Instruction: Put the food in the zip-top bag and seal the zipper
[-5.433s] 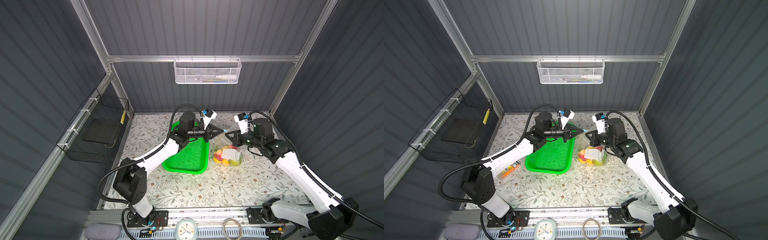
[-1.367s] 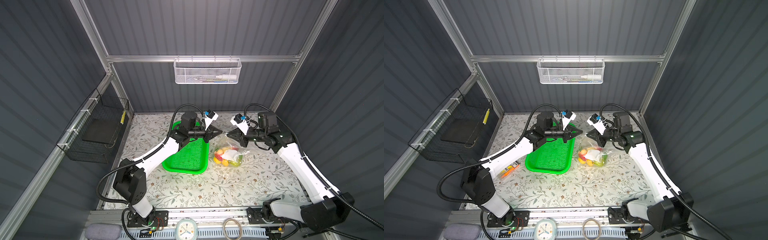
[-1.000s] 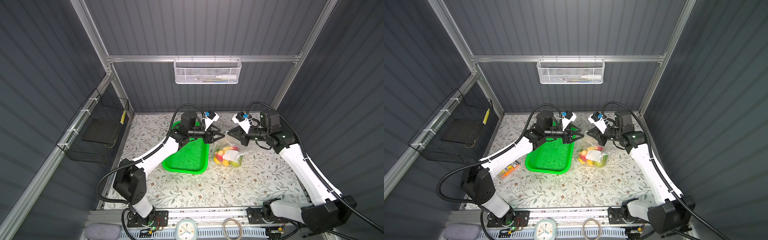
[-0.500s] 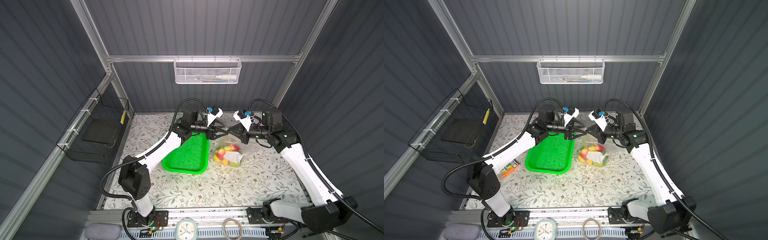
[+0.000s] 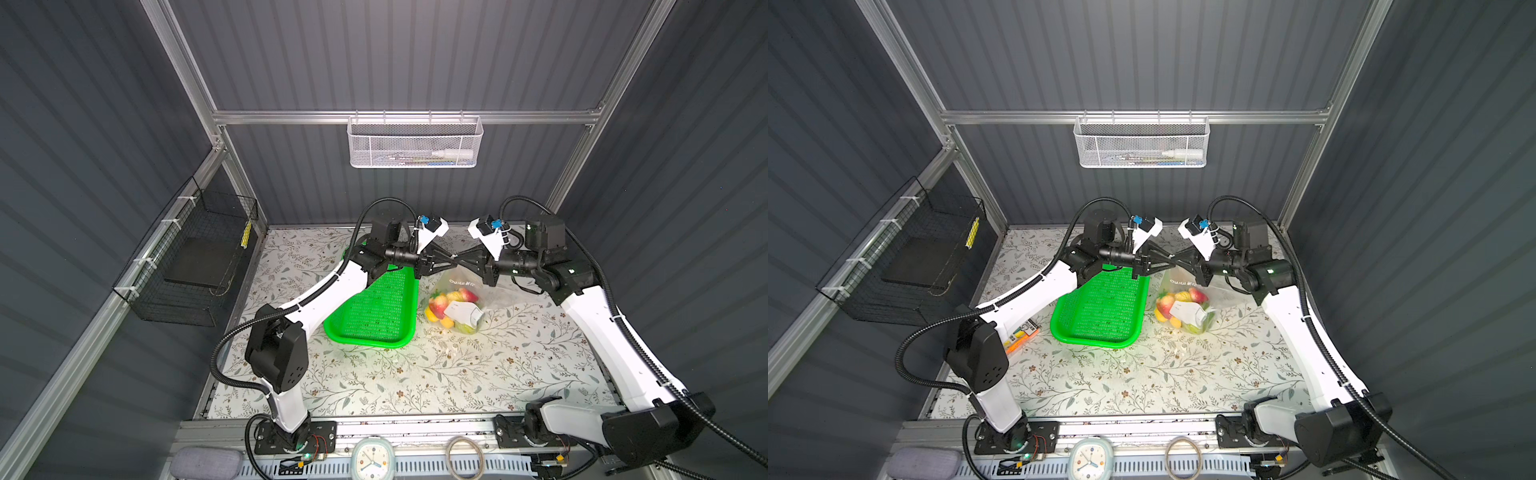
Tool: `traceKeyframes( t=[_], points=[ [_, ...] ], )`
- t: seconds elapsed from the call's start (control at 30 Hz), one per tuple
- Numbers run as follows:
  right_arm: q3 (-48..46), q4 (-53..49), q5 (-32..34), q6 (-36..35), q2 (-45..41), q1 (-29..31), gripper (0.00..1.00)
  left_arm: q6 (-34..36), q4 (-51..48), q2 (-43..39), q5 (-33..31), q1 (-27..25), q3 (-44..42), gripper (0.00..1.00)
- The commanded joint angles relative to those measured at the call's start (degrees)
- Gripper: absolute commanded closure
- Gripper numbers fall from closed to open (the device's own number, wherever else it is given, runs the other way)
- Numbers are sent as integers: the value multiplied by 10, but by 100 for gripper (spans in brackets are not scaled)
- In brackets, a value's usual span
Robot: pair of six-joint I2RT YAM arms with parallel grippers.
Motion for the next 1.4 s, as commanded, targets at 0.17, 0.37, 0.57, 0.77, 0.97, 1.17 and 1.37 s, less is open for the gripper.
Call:
traceKeyframes(
  t=[0.17, 0.37, 0.57, 0.77, 0.97, 1.17, 1.37],
  points=[
    [-14, 9, 8, 1, -1, 1, 95, -15, 25, 7, 12, 0, 16, 100],
    [-31, -21, 75, -35, -10, -3, 95, -3, 17, -14, 14, 8, -7, 100],
    [-46, -25, 99, -47, -15, -16, 95, 1, 16, -31, 19, 14, -20, 100],
    [-56, -22, 69, -36, -19, -17, 95, -6, 28, -32, 1, 16, -26, 100],
    [-75, -25, 81, -29, -31, -18, 96, -17, 49, -43, -34, 23, -46, 100],
    [-93, -25, 100, -23, -45, -19, 96, -42, 78, -45, -39, 37, -58, 100],
    [-105, -33, 120, -20, -56, -19, 96, -39, 75, -54, -51, 46, -61, 100]
  ],
)
